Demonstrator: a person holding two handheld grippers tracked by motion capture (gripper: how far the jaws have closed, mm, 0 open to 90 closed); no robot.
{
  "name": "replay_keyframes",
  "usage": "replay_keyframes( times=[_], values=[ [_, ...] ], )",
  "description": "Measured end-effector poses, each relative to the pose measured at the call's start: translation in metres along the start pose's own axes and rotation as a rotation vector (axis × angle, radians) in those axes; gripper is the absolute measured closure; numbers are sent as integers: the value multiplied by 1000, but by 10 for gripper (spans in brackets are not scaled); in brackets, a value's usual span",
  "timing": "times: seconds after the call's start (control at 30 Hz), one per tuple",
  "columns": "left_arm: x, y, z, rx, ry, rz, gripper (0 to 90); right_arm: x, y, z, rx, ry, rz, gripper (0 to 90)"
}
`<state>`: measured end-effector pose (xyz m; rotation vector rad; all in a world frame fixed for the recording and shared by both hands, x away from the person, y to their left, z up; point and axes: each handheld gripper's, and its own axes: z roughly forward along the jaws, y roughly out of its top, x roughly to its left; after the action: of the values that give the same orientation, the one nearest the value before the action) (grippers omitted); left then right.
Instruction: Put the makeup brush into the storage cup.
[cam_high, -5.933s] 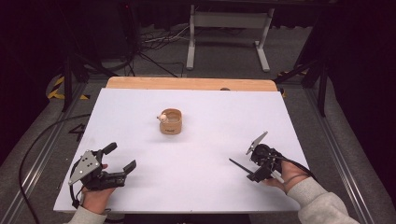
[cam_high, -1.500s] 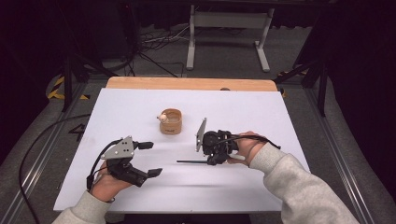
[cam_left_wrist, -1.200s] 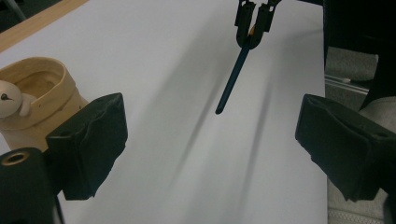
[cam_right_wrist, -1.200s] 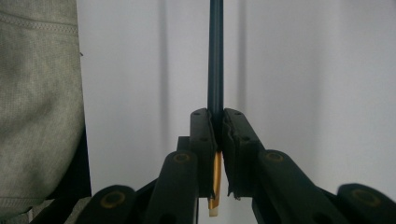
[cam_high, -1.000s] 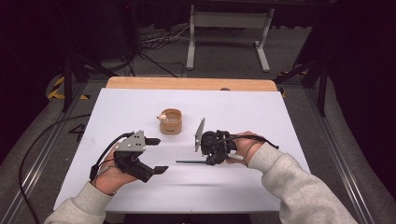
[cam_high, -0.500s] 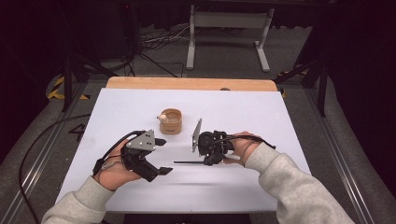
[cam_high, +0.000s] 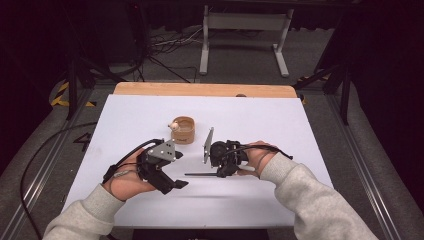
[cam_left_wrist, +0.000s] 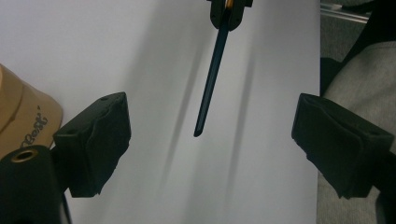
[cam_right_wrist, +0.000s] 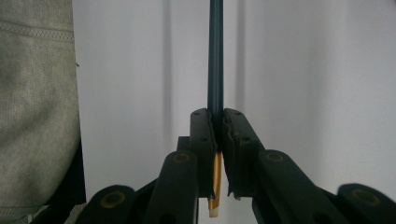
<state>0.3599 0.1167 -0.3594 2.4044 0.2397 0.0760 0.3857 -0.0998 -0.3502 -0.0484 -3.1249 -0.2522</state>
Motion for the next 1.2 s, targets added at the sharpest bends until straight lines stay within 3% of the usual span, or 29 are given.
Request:
replay_keyframes(
  times=[0.63,0.83,1.2],
  values=[
    [2,12,15,116,-32,23,234,0,6,3,5,11,-10,832],
    [2,14,25,173,-34,30,266,1,7,6,-3,18,-10,832],
    [1,14,34,213,-57,45,363,1,8,7,-5,23,-14,832]
  ],
)
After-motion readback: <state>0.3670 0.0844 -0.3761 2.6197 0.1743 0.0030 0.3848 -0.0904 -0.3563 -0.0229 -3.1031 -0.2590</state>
